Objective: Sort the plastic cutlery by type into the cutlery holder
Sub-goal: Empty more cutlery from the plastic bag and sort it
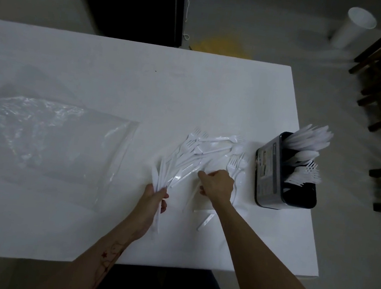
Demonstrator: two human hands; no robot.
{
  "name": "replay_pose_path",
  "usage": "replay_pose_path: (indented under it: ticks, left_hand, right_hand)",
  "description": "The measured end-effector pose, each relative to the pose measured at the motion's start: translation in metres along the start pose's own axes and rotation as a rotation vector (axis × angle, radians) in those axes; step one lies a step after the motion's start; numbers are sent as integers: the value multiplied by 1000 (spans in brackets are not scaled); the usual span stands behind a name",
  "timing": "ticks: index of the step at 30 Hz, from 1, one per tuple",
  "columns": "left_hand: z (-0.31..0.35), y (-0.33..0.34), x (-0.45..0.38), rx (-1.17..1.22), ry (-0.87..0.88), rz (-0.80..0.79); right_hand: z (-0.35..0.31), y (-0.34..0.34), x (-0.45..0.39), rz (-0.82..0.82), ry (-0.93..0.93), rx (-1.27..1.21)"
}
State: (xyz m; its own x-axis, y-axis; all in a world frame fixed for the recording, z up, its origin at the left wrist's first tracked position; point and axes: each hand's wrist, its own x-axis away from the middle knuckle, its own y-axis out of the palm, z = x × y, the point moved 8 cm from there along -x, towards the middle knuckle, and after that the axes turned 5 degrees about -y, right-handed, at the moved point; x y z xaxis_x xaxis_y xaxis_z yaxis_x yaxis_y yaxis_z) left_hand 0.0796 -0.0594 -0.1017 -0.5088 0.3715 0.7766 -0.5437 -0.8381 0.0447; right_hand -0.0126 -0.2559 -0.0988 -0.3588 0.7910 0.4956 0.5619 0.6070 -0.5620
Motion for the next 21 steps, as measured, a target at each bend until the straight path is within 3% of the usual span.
replay_pose_path:
  ticks: [4, 10, 18, 21]
  left_hand:
    - [6, 3, 0, -83, 81, 22]
    - [7, 12, 6, -200, 116, -67]
    - [2, 3, 9, -78, 62, -133]
    - [0, -2, 10, -58, 48, -122]
  right_hand:
    - [0, -5, 11, -47, 14, -154]
    - [-23, 17, 26, -291, -2, -298]
    - [-40, 37, 31, -344, -45, -277]
    - [-38, 29, 29, -182, -73, -156]
